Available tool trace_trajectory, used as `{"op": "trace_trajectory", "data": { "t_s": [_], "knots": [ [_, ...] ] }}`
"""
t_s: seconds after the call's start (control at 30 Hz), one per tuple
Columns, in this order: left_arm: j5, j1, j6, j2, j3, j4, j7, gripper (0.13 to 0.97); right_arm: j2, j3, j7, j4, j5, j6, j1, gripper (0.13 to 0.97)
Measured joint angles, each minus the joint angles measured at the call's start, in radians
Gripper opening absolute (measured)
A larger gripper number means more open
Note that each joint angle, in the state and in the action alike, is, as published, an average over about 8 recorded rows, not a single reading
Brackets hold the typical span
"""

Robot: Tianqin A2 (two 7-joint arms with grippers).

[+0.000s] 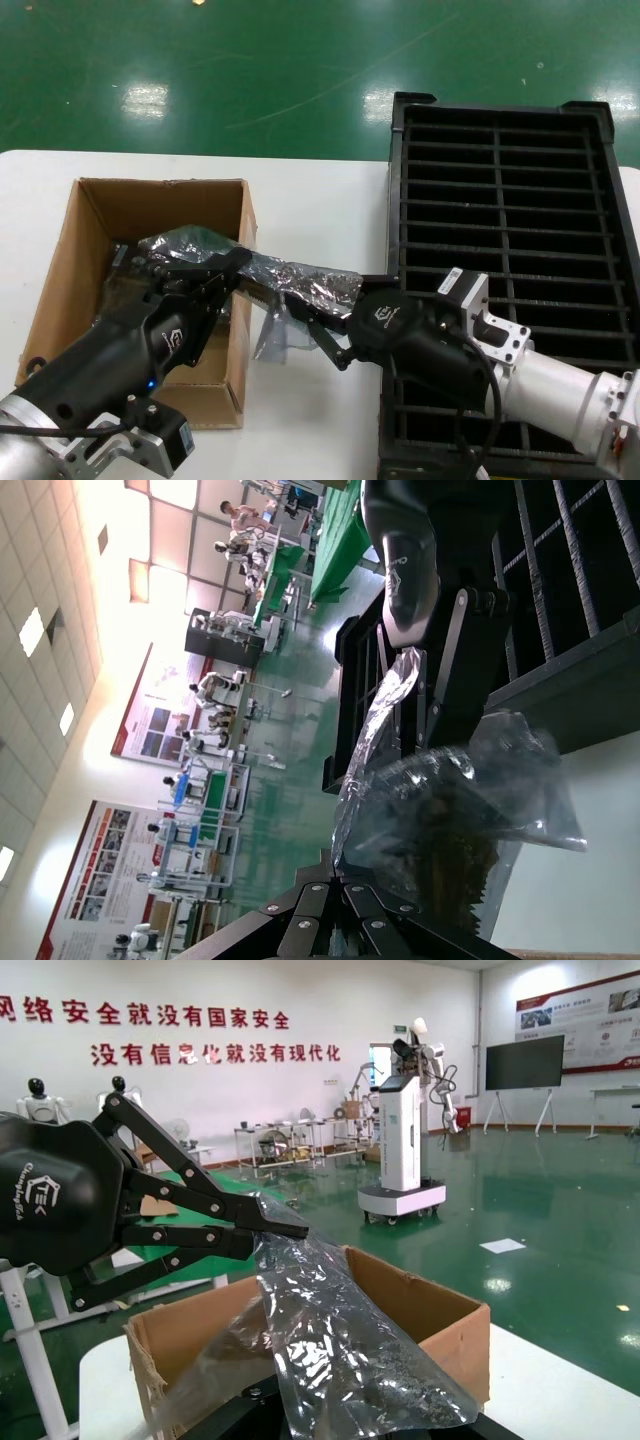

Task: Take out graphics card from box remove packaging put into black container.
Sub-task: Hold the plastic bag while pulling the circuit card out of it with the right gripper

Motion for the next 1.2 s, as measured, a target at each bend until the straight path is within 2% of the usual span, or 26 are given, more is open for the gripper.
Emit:
{"op": "trace_trajectory", "data": {
  "t_s": [0.17,0.6,1.2],
  "knots": [
    [0.0,0.0,0.0,0.0,0.0,0.0,0.0,0.14,0.014,0.008,0.004,0.024,0.007,-0.003,-0.011,0.197],
    [0.0,0.0,0.0,0.0,0.0,0.0,0.0,0.14,0.073,0.032,0.006,0.128,0.036,-0.024,-0.067,0.188],
    [0.0,0.0,0.0,0.0,0.0,0.0,0.0,0.14,0.066,0.018,-0.038,0.104,0.036,-0.046,-0.054,0.188]
  ]
}}
